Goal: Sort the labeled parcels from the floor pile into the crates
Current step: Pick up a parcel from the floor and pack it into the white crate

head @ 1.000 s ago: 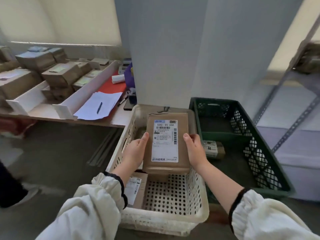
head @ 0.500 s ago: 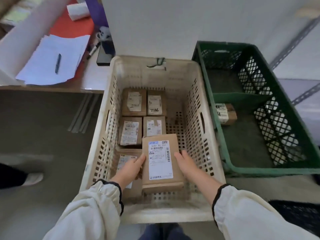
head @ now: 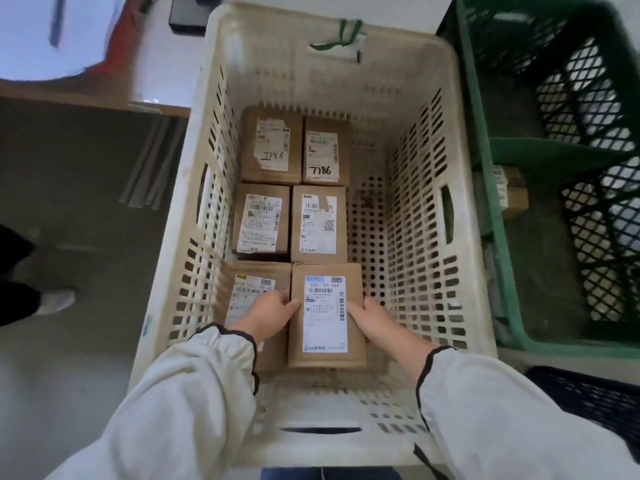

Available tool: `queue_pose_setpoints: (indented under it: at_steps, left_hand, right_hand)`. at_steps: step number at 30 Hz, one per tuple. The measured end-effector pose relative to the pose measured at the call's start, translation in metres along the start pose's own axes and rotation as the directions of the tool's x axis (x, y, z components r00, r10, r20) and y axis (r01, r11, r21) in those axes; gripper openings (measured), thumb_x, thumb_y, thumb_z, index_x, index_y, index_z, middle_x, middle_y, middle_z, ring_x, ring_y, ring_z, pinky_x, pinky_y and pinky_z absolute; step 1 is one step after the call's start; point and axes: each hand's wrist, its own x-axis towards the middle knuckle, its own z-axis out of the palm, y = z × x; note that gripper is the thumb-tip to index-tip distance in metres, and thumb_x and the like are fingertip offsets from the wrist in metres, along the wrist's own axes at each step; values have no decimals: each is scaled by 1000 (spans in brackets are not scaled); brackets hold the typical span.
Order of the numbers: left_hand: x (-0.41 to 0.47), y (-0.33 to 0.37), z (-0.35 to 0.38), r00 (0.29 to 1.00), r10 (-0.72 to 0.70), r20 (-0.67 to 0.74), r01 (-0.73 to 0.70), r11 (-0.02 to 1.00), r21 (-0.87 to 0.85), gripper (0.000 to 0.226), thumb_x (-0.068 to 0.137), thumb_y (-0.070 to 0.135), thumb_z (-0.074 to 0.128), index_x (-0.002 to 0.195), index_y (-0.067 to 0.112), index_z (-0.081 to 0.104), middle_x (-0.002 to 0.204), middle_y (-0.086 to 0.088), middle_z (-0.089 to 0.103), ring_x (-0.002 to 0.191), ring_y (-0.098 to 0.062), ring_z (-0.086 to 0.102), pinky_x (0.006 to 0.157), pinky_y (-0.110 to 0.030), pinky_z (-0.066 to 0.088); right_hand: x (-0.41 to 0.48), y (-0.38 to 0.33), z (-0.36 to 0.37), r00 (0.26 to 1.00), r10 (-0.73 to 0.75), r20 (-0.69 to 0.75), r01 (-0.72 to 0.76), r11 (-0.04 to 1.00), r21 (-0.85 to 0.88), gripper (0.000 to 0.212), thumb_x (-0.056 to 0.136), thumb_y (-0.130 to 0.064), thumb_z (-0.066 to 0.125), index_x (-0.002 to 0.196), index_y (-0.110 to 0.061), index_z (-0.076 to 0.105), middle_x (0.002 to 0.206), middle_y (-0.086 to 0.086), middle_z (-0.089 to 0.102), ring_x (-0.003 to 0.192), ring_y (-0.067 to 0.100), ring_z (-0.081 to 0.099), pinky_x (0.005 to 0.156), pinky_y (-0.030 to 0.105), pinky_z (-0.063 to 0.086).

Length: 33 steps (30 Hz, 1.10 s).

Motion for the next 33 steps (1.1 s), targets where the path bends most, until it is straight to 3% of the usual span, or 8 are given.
queue_pose_setpoints:
  at_steps: [4, 10, 14, 21, 25, 28, 31, 33]
  left_hand:
    - [13, -3, 4, 1000, -2, -2, 2, 995, 97, 28, 97, 32, 48, 102, 6, 56, 96, -8, 61, 88, -24, 57, 72, -30, 43]
    - [26, -12, 8, 999, 2, -32, 4, 985, 171, 24, 94, 38, 52, 96, 14, 54, 96, -5, 62, 89, -23, 58, 79, -33, 49]
    - [26, -10, 10, 998, 0, -58, 11, 983, 186, 23, 93, 38, 53, 92, 15, 52, 92, -4, 62, 87, -22, 58, 80, -34, 50]
    - [19, 1, 14, 994, -34, -103, 60, 964, 260, 30, 94, 39, 48, 110, 14, 54, 109, -5, 62, 102, -24, 58, 86, -35, 48]
    - [8, 13, 12, 991, -89, -97, 111, 961, 253, 35, 96, 35, 43, 114, 8, 56, 112, -11, 63, 102, -27, 59, 87, -35, 48]
    - [-9, 28, -3, 989, -108, -99, 129, 964, 232, 35, 96, 35, 42, 112, 7, 56, 109, -10, 63, 100, -27, 59, 89, -37, 49]
    - [-32, 50, -32, 989, -70, -132, 101, 965, 241, 35, 95, 31, 44, 113, 5, 58, 109, -11, 63, 100, -27, 60, 86, -34, 50]
    - [-50, 69, -52, 985, -23, -169, 63, 970, 235, 34, 94, 29, 45, 115, 4, 59, 110, -12, 64, 101, -27, 62, 87, -34, 52]
  right_hand:
    - [6, -2, 5, 999, 37, 16, -38, 999, 33, 44, 95, -34, 49, 131, -8, 47, 126, 8, 60, 103, 22, 60, 86, 33, 50]
    - [20, 3, 6, 997, 66, 47, -64, 997, -37, 47, 95, -39, 48, 132, -10, 48, 127, 8, 59, 110, 24, 59, 95, 42, 50]
    - [23, 3, 6, 996, 82, 32, -81, 996, -48, 46, 96, -36, 47, 133, -9, 45, 130, 9, 56, 113, 25, 57, 95, 40, 49]
    - [20, -5, 9, 990, 111, -90, -128, 967, -219, 47, 94, -40, 48, 127, -7, 52, 122, 9, 60, 104, 26, 59, 87, 35, 52]
    - [0, -20, 6, 979, 69, -192, -121, 953, -279, 43, 93, -42, 50, 120, -8, 55, 118, 9, 62, 101, 26, 60, 81, 32, 49]
    - [-25, -41, -4, 965, -30, -261, -52, 952, -301, 51, 95, -40, 49, 131, -6, 44, 125, 10, 56, 109, 27, 57, 76, 30, 44]
    - [-60, -71, -21, 963, -133, -233, 47, 939, -341, 54, 96, -37, 46, 137, -3, 38, 131, 12, 52, 114, 26, 55, 80, 30, 45]
    - [-85, -91, -34, 962, -176, -207, 93, 930, -356, 46, 96, -34, 46, 131, -4, 46, 119, 11, 58, 103, 24, 59, 78, 29, 47]
